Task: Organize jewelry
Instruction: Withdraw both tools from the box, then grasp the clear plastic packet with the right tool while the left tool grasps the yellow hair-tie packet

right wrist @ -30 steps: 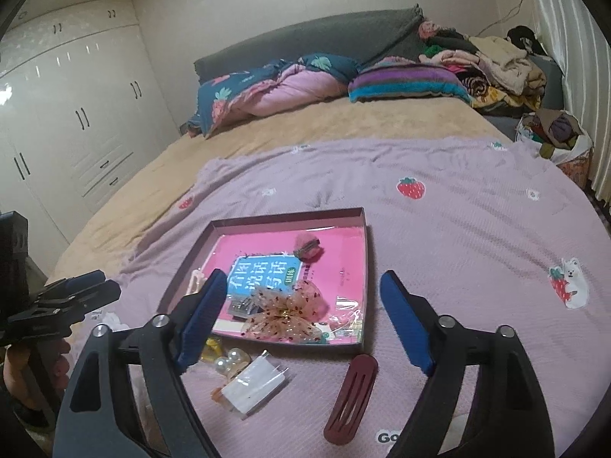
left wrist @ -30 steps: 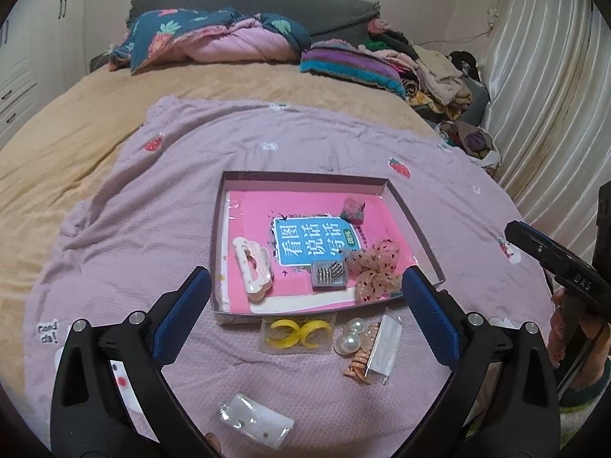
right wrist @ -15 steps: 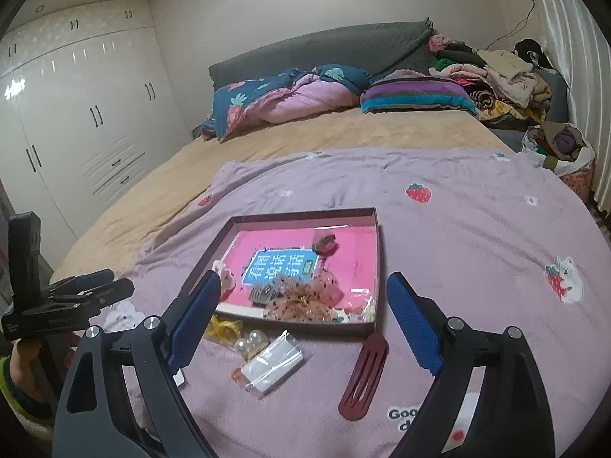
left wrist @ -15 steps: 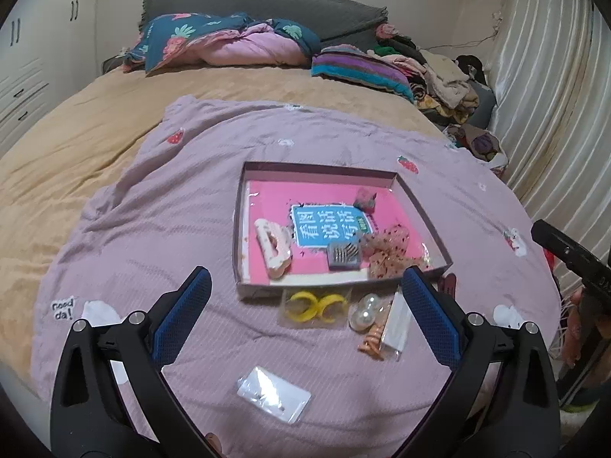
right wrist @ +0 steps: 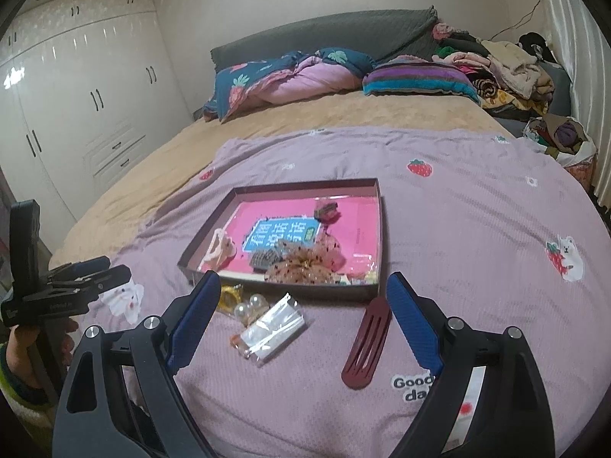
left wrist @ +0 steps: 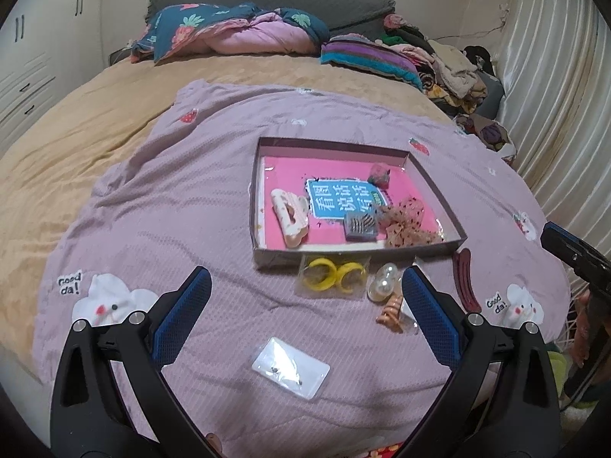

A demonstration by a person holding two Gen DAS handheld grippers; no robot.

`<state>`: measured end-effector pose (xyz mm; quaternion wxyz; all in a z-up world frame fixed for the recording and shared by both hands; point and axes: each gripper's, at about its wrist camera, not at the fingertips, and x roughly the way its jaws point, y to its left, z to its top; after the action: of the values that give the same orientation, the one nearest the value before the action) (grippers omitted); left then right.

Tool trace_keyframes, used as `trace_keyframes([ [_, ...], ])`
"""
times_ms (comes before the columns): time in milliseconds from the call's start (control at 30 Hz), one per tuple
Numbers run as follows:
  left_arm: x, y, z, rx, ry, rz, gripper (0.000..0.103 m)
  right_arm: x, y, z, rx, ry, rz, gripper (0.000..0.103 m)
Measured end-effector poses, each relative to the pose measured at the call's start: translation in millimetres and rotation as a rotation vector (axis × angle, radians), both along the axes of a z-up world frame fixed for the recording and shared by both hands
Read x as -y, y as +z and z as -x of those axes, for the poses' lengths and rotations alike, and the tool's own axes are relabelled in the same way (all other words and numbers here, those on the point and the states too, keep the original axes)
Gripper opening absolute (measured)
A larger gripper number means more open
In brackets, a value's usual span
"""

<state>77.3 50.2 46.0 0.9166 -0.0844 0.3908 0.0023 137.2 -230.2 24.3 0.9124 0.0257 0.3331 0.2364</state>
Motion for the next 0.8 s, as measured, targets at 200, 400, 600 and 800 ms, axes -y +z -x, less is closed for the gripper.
trace_keyframes([
  [200, 4.5, -7.2, 4.9, -0.013, -0.013, -0.019, 0.093, -6.9, -15.4, 9.4, -0.031, 0.025, 0.023, 0.088],
  [400, 4.9, -17.3, 8.0, -0.032, -0.012, -0.031, 0.093, -14.6, -29.6, 15.4, -0.060, 0.050, 0.047, 0.088],
  [600, 7.3, -30.2, 10.8, -0.050, -0.014, -0.053, 0.093, -20.5, -43.7, 16.2, -0.094, 0.053, 0.055, 0.088],
  [800, 5.4, -45.8, 8.0, -0.072, -0.002, -0.074, 0.093, -33.8, -59.9, 15.9, -0.125, 0.064, 0.079, 0.088],
])
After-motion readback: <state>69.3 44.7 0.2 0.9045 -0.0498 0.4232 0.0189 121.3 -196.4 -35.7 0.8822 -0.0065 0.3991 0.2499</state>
